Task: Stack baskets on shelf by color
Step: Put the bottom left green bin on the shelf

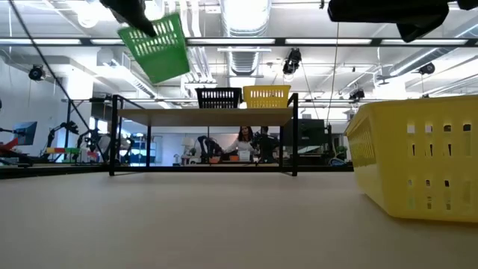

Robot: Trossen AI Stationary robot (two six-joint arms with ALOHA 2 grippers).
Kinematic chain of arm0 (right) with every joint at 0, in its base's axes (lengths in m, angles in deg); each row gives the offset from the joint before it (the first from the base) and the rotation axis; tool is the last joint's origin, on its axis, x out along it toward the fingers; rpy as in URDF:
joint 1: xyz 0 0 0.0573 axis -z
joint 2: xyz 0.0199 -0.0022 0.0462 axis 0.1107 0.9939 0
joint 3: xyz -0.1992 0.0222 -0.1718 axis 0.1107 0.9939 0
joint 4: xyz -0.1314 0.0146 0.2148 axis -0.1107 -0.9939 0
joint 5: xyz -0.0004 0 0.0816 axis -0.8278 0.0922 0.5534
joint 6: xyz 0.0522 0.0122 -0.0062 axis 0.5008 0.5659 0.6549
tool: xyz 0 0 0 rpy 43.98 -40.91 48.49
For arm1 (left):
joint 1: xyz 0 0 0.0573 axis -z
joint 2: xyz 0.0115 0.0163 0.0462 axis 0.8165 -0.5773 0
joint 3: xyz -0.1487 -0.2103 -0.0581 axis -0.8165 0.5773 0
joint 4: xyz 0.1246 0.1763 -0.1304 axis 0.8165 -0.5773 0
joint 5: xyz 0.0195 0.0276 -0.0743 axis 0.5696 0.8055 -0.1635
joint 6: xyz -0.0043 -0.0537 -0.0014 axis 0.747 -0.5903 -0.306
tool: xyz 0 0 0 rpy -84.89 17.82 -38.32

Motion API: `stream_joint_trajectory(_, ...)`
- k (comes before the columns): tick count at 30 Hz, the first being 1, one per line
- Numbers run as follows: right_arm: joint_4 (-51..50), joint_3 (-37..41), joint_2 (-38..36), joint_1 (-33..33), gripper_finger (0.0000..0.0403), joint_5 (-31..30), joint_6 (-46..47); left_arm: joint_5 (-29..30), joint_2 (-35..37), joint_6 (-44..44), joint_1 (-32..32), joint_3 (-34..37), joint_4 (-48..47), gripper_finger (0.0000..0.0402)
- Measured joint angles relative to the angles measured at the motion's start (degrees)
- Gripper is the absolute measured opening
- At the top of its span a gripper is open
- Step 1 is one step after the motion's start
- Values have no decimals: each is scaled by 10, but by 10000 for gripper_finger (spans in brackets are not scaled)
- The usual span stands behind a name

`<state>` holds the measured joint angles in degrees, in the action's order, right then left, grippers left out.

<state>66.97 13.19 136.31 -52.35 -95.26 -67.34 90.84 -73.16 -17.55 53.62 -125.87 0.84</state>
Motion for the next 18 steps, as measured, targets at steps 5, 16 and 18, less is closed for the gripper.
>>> stream_joint_trajectory(5, 2, 0, 0, 3, 28, 0, 4, -156, -18, 99, -220, 2, 16, 0)
stream_joint_trajectory(16, 2, 0, 0, 5, 28, 0, 4, -199, -139, 249, -335, -3, 17, 0)
stream_joint_trajectory(18, 2, 0, 0, 5, 28, 0, 6, -197, -149, 263, -333, -4, 23, 0)
